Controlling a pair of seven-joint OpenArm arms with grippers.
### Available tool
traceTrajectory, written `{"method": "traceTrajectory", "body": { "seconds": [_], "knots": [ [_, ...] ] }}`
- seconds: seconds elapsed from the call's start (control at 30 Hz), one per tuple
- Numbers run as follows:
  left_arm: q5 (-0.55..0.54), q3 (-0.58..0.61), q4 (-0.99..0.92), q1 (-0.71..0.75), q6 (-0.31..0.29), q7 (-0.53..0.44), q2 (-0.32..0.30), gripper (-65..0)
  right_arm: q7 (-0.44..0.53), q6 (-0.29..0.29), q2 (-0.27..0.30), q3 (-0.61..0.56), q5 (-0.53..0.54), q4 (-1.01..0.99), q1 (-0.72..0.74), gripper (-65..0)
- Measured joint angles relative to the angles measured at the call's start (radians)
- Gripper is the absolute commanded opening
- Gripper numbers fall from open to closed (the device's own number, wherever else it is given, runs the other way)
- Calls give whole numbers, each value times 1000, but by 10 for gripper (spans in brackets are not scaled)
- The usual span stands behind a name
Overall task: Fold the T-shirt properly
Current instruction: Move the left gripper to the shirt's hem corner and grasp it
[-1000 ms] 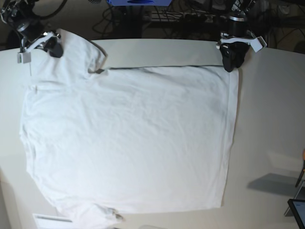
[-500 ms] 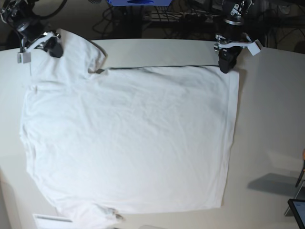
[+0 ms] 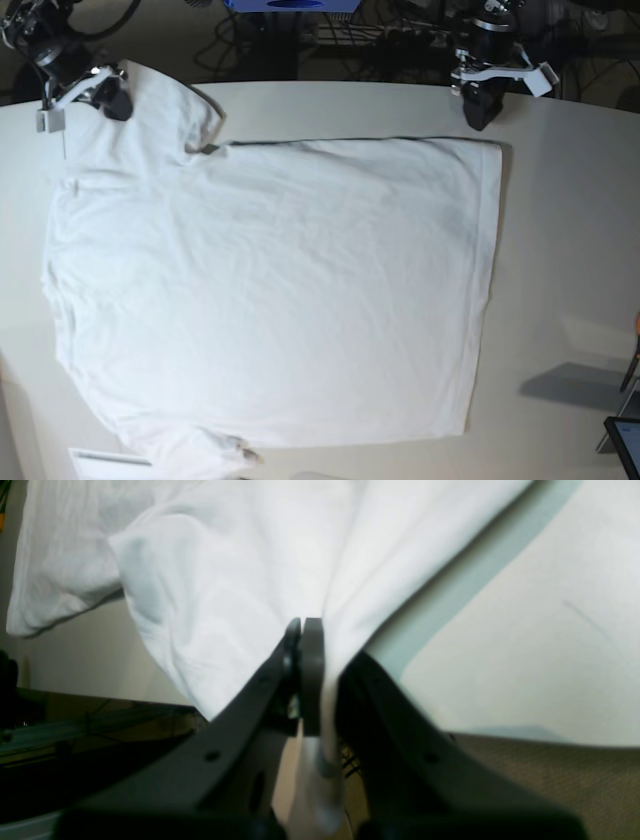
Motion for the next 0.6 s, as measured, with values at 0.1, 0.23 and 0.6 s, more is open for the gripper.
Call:
{"method": "traceTrajectory", "body": {
  "seconds": [0.1,0.23,0.6],
  "knots": [
    [-17,-114,43,104,19,8,-8,-459,0,0,2,0,0,0,0,-647],
    [-15,-287,125,188,2,156,12,-459,0,0,2,0,3,-1,-1,-647],
    [-110,-638,98,13,3,749,169,-452,1,0,2,0,3,-2,-2,-647]
  ]
}}
